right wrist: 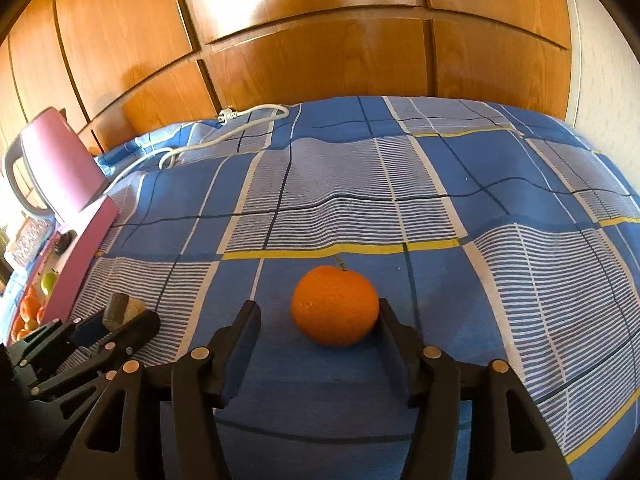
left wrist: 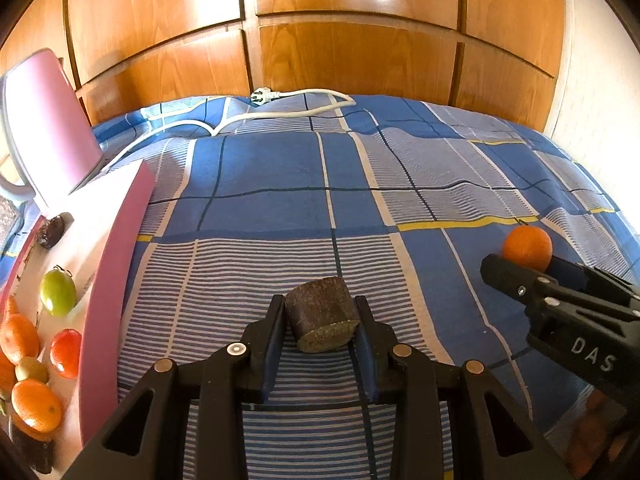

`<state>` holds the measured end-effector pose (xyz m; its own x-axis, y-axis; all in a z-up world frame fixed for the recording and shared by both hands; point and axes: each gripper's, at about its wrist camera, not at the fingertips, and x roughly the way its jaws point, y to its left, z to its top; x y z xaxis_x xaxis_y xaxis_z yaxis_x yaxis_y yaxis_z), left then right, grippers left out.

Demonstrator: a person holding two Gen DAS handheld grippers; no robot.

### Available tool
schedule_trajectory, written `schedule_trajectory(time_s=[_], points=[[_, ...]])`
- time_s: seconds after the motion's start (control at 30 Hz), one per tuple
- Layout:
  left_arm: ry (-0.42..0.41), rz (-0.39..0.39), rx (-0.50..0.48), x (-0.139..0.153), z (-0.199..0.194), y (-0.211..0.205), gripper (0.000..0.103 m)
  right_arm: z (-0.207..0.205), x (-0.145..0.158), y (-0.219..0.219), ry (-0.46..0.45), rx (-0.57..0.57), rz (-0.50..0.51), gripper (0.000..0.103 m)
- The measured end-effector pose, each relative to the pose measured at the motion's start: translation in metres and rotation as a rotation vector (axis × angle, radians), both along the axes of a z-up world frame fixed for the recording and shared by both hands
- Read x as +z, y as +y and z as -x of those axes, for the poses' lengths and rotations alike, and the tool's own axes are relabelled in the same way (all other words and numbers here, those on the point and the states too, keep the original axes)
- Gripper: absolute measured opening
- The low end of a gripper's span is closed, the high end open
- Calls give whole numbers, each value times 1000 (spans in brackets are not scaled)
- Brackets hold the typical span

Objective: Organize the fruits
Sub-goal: 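Lift the beige chunk and orange off the bedspread with both tools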

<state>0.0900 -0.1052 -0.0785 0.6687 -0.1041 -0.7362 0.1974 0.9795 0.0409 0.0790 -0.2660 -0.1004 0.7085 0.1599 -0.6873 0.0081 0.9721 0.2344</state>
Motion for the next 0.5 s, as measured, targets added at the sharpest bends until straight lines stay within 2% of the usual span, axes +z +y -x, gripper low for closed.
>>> schedule_trajectory(time_s=[0.23, 0.4, 0.5], points=[[-12, -63, 1, -1, 2, -7, 33, 3, 0, -10, -17, 3, -85, 57], [-26, -103, 1, -1, 3, -11, 33, 3, -1, -15, -14, -10, -111, 42], [-28, -105, 1, -2, 3, -11, 33, 2, -1, -15, -10, -14, -105, 40]])
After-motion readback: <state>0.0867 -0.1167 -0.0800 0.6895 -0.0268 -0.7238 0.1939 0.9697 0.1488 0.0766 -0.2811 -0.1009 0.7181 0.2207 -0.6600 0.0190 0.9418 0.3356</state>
